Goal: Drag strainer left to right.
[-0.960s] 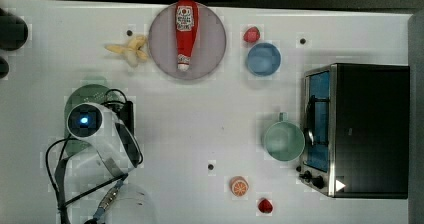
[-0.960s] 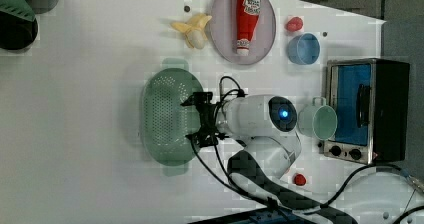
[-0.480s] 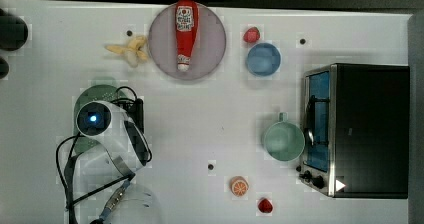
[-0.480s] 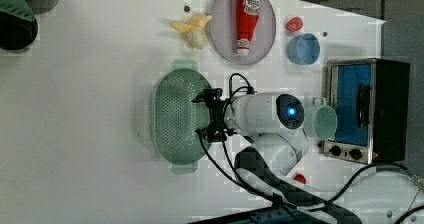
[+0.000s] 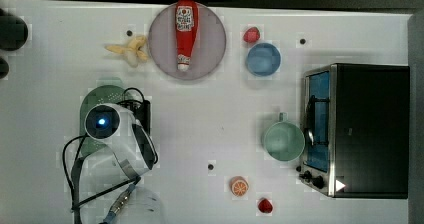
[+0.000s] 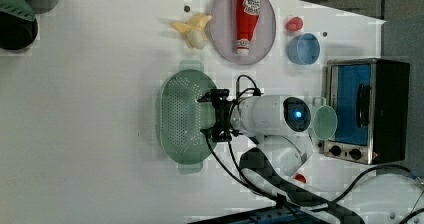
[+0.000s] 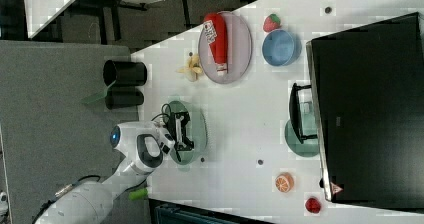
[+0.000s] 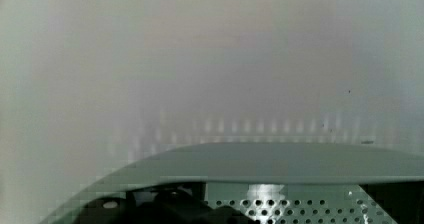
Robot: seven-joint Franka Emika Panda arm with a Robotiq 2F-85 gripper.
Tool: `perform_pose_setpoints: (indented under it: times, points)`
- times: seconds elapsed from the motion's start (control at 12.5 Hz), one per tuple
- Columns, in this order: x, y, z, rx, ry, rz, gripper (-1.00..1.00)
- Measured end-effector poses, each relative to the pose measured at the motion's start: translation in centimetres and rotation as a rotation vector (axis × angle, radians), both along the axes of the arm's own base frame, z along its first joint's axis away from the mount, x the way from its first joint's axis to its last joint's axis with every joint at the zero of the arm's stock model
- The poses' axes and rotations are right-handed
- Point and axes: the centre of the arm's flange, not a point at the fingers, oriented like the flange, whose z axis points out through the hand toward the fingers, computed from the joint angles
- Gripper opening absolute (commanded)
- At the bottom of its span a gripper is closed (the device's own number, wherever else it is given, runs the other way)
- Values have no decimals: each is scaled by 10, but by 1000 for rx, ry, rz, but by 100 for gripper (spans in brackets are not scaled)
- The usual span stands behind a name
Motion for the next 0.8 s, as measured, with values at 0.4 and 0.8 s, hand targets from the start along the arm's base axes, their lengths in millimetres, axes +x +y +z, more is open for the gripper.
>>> perform_pose_setpoints:
  times: [0.4,0.8]
  points:
    - [6,-79,4,-46,29,-59,100]
    - [27,-179,-3,-98,20,-88,100]
